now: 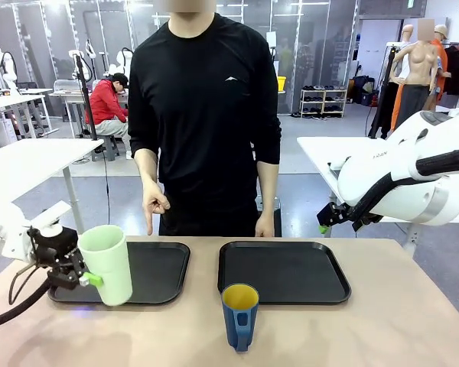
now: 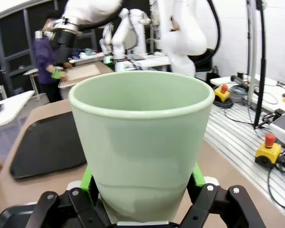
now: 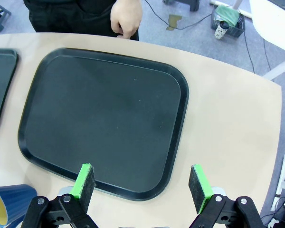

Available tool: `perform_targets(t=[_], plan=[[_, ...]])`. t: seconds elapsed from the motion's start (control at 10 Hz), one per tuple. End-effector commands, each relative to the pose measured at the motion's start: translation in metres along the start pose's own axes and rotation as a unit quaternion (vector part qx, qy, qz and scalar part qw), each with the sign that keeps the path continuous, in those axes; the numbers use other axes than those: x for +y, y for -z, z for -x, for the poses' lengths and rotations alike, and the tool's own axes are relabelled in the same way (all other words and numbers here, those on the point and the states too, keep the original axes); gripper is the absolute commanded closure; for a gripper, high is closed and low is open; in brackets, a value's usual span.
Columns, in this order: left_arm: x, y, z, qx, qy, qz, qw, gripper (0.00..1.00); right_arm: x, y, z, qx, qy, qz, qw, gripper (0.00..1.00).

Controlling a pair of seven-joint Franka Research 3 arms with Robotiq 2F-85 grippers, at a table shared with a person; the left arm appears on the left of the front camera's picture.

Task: Sort and store the cups by type.
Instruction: Place the picked Reusable plastic cup into the Flat Tray indicated by the person.

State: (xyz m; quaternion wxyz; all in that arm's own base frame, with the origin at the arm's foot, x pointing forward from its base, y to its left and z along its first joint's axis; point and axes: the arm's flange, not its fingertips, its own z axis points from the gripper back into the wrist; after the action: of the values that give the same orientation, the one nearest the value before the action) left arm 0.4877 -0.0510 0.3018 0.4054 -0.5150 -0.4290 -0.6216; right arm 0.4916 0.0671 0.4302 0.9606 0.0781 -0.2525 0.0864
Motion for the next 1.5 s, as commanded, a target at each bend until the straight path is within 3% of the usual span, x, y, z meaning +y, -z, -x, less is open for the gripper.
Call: perform_targets(t=[0.0, 0.3, 0.5, 1.4], plan=[[0.024, -0.032, 0.013, -0.030, 0.030, -0.037, 0.998, 0.15, -0.001, -0.001, 0.000, -0.001, 0.001, -0.002, 1.000, 0.00], [0.060, -0.075, 0.025, -0.007, 0.044, -0.090, 0.995, 0.15, -0.001, -0.001, 0.000, -0.001, 0.001, -0.002, 1.000, 0.00], [0.076, -0.089, 0.033, -0.016, 0.029, -0.103, 0.994, 0.15, -0.001, -0.001, 0.000, -0.001, 0.001, -0.002, 1.000, 0.00], [0.081, -0.096, 0.068, -0.038, 0.003, -0.102, 0.994, 0.15, -0.001, -0.001, 0.000, -0.001, 0.001, -0.002, 1.000, 0.00]])
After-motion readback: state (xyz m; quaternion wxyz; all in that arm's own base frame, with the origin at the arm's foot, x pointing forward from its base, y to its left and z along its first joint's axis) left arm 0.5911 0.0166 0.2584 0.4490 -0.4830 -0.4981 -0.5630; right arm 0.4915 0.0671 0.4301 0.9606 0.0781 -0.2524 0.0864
